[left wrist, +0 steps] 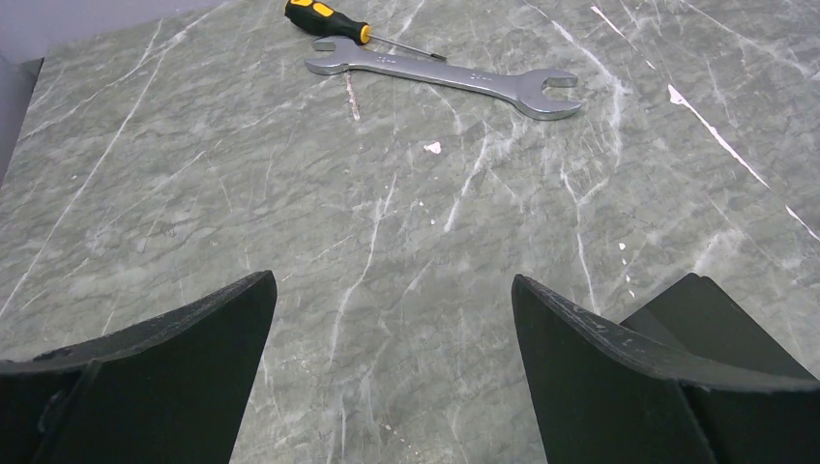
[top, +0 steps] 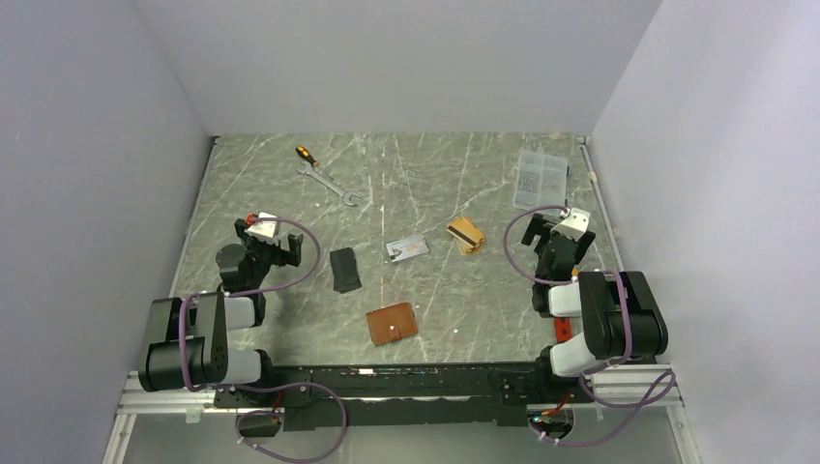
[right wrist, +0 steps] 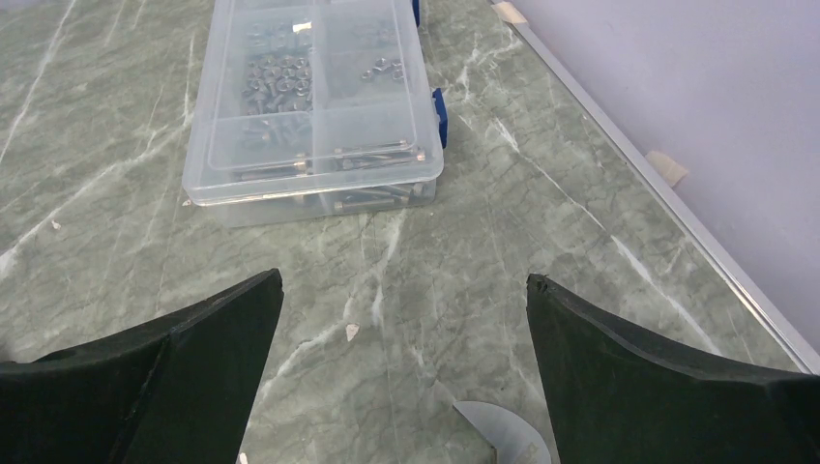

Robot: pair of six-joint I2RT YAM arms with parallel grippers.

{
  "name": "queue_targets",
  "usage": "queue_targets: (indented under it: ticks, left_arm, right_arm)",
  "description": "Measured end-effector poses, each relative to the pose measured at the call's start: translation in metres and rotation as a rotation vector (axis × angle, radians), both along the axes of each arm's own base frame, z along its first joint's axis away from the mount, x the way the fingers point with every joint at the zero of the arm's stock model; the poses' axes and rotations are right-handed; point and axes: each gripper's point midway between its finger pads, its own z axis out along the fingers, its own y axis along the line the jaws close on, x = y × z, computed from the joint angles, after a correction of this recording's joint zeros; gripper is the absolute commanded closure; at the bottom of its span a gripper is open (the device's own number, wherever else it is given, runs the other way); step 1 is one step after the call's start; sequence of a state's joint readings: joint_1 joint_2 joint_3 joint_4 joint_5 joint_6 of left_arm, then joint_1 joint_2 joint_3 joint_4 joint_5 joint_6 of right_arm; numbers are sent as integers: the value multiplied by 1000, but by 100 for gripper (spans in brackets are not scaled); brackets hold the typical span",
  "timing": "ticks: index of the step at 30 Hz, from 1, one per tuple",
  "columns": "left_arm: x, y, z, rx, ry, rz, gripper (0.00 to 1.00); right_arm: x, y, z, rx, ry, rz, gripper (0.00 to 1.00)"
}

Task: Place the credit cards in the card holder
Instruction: Open the card holder at the center of the board.

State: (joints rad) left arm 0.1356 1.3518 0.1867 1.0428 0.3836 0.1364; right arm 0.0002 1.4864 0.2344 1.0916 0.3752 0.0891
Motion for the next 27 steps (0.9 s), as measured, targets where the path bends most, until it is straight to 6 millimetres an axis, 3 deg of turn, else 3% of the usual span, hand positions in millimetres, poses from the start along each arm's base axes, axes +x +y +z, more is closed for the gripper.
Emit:
queue_targets:
  ticks: [8,10,14,17,21,23,25,27]
  left_arm:
    - [0,0,0,0,0,0,1]
    - [0,0,-1,0,8,-1,1]
    - [4,0,6,0,22,-5,1]
    - [15,-2,25,13,71,-32,1]
    - [35,-3,81,42,84,-63,1]
    - [36,-6,98,53,114,-87,1]
    - [33,-12,105,51,172,-122,1]
    - [23,-21,102,39,247,-167,1]
  right_arm:
    - [-1,4,0,-1,43,-1,0]
    - [7,4,11,12,76,-28,0]
    - [45,13,82,102,36,-42,0]
    - [45,20,122,266,-61,-66,1]
    - [26,32,118,505,-38,-77,1]
    - [20,44,106,559,30,-43,1]
    - [14,74,94,555,147,7,1]
    - [7,118,91,518,236,98,0]
